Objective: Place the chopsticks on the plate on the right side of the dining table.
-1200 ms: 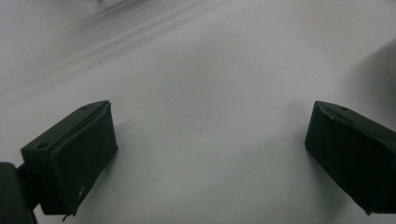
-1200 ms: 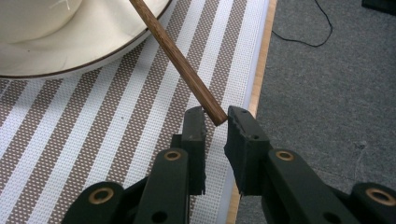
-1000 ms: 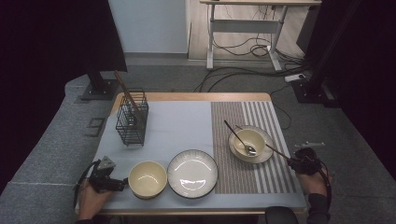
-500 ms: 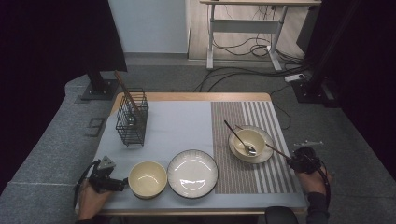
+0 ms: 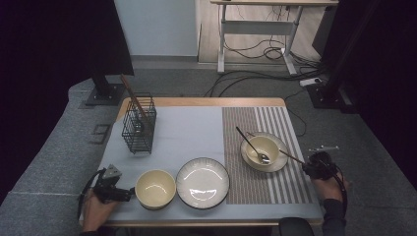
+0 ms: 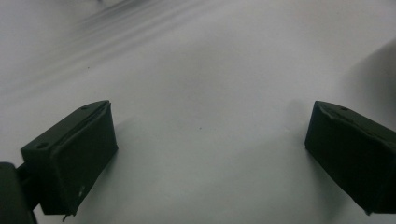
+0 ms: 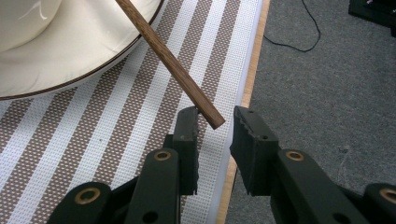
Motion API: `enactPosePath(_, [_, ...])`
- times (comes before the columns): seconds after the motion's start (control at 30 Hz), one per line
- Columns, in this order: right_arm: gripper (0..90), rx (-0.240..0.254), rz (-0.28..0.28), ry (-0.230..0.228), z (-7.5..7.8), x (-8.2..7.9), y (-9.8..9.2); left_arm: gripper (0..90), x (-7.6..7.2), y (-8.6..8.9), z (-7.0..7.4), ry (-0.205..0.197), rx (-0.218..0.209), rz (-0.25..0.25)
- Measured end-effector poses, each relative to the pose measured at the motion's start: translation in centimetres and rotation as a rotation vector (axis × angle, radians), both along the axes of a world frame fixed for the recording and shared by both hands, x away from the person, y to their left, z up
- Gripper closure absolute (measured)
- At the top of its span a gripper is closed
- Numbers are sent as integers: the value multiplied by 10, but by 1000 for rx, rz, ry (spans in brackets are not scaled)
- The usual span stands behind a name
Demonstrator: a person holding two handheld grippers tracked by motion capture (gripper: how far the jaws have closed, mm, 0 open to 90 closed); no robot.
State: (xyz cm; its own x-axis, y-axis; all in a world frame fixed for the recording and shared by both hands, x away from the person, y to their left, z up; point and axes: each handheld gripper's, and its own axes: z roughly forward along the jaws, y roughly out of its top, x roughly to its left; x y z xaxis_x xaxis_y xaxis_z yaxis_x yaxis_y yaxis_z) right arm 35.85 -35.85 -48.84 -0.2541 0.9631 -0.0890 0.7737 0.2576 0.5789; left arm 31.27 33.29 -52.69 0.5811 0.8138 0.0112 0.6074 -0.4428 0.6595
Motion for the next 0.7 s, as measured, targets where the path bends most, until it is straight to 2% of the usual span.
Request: enactPosePath(0.7, [721,-13,3,-5,0,9,-4,20,0,0,0,0,0,0])
